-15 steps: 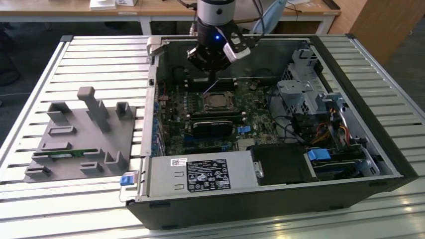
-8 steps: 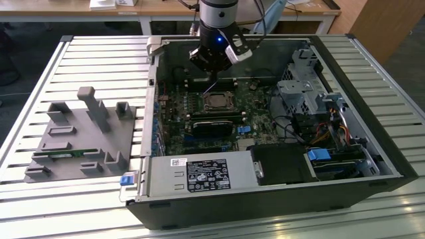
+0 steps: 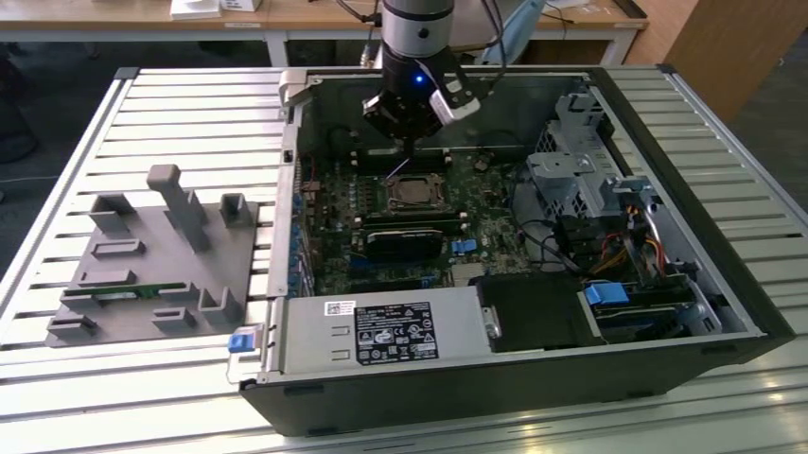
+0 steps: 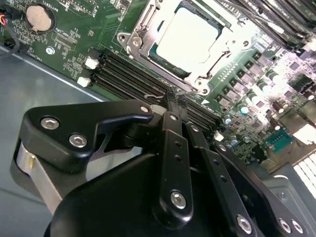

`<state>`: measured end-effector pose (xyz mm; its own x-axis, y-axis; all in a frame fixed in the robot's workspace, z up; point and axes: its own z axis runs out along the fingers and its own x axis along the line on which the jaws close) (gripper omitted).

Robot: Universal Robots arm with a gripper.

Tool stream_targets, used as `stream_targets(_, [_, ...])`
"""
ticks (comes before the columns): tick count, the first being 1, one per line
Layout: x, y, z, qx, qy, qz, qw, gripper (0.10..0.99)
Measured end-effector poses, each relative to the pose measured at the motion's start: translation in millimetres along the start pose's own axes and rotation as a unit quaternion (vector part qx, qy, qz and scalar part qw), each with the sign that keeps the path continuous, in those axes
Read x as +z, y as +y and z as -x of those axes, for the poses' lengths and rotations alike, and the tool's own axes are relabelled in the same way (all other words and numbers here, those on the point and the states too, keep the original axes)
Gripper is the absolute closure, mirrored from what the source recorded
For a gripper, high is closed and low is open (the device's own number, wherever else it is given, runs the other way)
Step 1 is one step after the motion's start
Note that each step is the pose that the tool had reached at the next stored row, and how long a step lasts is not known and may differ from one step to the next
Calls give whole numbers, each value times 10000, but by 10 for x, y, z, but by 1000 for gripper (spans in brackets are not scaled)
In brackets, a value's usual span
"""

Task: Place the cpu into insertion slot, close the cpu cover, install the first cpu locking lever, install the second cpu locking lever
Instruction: 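Install the first cpu locking lever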

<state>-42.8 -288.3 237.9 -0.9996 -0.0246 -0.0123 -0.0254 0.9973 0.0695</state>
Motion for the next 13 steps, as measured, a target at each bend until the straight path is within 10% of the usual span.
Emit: stream_targets(13, [104,15,86,0,1,-3,10000,965])
